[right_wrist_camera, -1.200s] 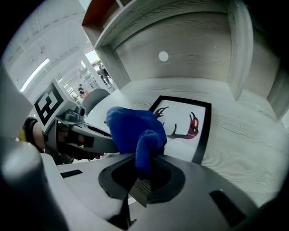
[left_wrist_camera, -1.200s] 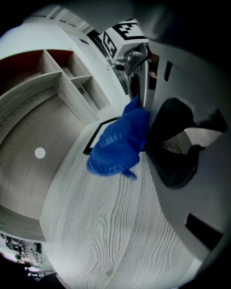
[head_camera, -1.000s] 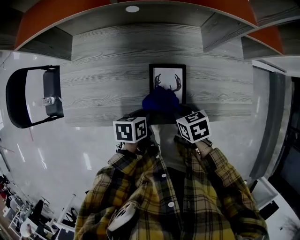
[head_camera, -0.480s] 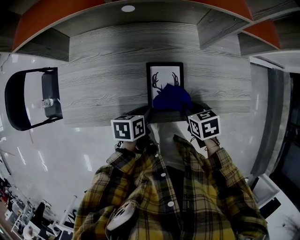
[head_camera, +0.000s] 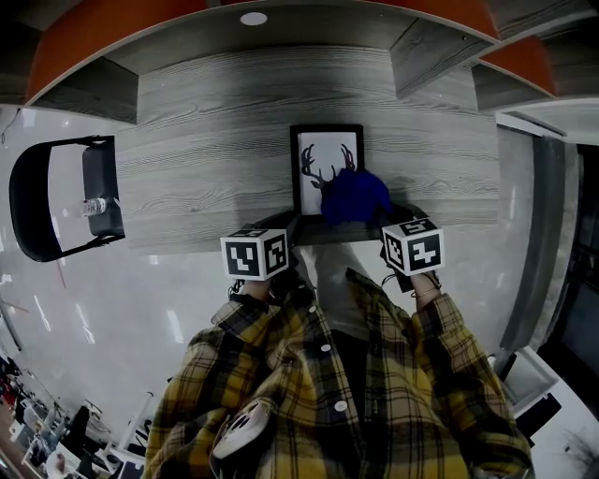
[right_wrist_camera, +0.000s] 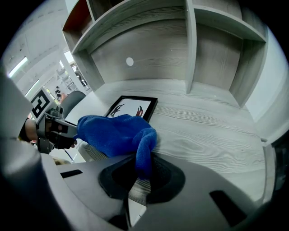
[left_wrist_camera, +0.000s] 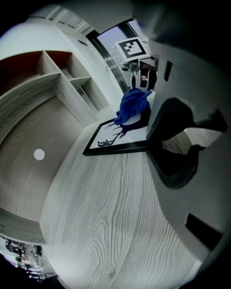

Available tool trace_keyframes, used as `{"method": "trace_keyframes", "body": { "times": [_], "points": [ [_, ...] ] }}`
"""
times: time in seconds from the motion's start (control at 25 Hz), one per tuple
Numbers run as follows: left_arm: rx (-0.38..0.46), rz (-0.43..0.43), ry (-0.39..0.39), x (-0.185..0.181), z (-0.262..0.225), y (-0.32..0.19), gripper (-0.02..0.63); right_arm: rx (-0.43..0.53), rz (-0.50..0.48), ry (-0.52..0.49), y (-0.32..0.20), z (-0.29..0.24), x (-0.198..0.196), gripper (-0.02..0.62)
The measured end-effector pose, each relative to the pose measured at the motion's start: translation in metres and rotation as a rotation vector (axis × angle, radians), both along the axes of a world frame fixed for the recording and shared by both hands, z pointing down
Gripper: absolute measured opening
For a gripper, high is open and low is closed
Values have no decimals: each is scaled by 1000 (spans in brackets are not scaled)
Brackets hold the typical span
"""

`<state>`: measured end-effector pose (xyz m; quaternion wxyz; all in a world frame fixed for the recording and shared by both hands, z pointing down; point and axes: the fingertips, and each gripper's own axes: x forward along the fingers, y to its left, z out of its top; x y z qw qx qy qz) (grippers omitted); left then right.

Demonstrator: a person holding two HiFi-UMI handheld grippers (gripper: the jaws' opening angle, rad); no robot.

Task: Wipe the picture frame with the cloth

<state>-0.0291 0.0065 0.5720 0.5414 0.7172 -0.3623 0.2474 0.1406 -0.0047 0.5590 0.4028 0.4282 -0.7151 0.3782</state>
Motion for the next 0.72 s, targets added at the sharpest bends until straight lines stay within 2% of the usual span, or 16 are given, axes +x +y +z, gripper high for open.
{"method": "trace_keyframes", "body": {
  "times": [0.2, 0.36, 0.56, 0.72],
  "points": [
    [-12, 13, -4, 0, -1, -1, 44, 56, 17, -58, -11, -25, -6, 40],
    [-6, 37, -12, -3, -8, -6, 5, 133, 25, -122, -25, -58, -16, 40],
    [83, -1, 77, -1, -49, -35, 5, 247, 17, -188, -49, -107, -28, 40],
    [194, -9, 125, -1, -96, -67, 5, 350, -1, -223, -70, -149, -33, 40]
  ]
}}
